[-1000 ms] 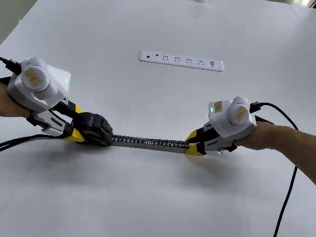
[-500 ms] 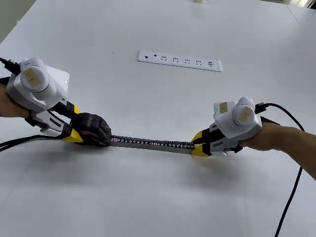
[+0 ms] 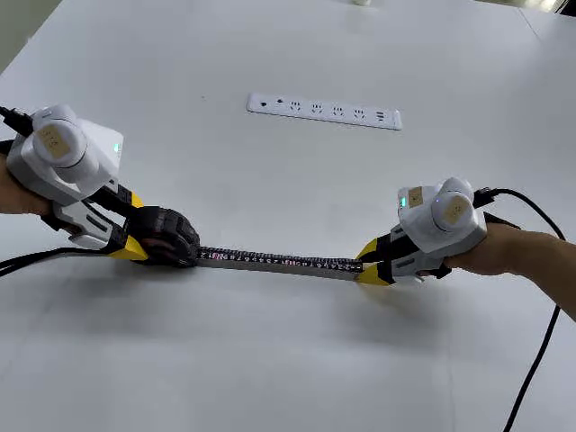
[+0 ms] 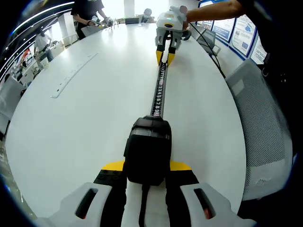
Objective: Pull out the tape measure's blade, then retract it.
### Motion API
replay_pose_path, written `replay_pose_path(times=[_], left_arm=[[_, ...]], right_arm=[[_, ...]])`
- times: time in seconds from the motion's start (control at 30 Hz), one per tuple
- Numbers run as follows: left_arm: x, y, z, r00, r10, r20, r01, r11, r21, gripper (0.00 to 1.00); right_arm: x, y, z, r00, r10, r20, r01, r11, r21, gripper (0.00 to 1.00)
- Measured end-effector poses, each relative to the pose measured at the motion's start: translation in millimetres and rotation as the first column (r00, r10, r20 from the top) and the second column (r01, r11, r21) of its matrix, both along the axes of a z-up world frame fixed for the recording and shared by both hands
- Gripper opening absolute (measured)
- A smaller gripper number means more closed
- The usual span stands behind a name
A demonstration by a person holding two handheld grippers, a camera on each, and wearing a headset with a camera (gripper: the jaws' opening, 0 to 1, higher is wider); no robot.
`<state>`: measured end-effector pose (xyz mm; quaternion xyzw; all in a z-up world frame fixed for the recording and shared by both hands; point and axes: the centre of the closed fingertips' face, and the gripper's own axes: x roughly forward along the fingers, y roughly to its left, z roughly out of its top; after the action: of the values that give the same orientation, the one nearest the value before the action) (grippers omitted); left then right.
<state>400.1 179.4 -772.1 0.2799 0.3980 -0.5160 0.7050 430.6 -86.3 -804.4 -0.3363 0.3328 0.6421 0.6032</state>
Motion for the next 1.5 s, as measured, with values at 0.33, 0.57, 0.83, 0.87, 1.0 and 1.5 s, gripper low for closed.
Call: replay_pose_path(times=[0.33,0.57,0.83,0.87,1.0,1.5], left_arm=[[-0.7,-0.5,-0.6,1.0,-0.003,0.004,0.003,1.0,0.009,0.26],[-0.7,-0.8,-0.6,1.0,-0.014,0.012,0.014,1.0,0.014,0.26],[-1.0,-0.9,-0.8,1.0,-0.012,0.007,0.012,1.0,0.014,0.27],[-0.9,-0.8,-0.8,1.0,-0.012,0.005,0.011,1.0,0.013,0.27],[-0.9,-0.4,-0.6,1.0,-0.009,0.003,0.009,1.0,0.012,0.27],[-2.4,-1.1,-1.7,1.0,-0.013,-0.01,0.013,1.0,0.013,0.28]], right_arm=[[0.6,-5.2,-1.7,1.0,-0.01,-0.005,0.01,1.0,-0.008,0.08],[0.8,-4.8,-1.7,1.0,-0.002,0.007,0.003,1.0,-0.011,0.09],[0.0,-3.5,-1.5,1.0,-0.011,-0.008,0.011,1.0,0.0,0.1],[0.4,-3.2,-1.5,1.0,-0.012,-0.008,0.012,1.0,0.003,0.1],[-1.6,-4.7,-1.9,1.0,-0.011,-0.006,0.011,1.0,0.006,0.11],[1.5,-7.2,0.4,1.0,-0.026,0.007,0.026,1.0,0.004,0.17]])
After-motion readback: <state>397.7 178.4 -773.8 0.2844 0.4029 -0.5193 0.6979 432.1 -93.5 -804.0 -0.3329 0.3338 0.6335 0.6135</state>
